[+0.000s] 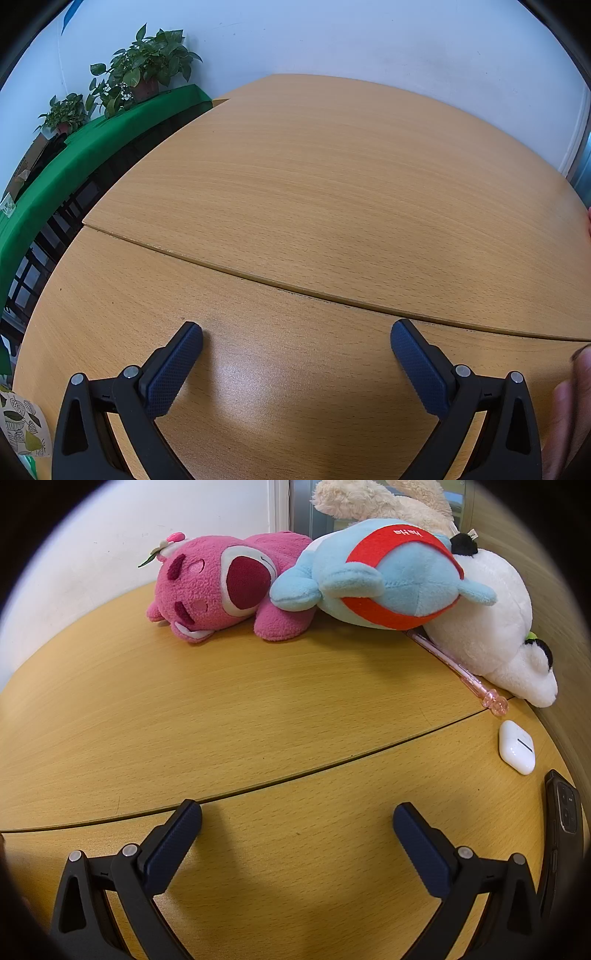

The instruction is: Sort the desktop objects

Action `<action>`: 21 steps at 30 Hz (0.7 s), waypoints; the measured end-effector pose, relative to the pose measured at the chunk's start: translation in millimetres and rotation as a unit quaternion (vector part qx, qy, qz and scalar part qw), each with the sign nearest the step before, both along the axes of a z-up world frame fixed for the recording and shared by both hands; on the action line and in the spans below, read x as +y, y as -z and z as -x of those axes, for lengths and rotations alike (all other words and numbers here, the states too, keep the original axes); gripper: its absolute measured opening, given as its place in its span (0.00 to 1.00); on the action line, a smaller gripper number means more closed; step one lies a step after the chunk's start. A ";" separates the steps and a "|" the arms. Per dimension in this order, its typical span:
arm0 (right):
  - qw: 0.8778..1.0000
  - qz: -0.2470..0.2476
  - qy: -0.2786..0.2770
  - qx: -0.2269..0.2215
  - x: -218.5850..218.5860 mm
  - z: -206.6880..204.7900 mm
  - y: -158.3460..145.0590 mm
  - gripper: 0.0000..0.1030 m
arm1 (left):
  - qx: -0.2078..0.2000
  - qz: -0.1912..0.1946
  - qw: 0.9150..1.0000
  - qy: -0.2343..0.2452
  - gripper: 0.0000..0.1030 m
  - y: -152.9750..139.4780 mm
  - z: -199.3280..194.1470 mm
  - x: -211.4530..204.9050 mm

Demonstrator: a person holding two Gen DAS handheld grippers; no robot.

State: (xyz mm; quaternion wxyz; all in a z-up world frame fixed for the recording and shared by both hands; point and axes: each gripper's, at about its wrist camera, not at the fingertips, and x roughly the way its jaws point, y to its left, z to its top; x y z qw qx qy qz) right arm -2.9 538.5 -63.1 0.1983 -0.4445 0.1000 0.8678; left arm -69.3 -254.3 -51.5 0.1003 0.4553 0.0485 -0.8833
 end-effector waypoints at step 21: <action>1.000 0.000 0.000 0.001 -2.4 -4.1 0.6 1.00 | 0.000 0.000 1.000 0.002 1.00 -0.5 0.4 -0.5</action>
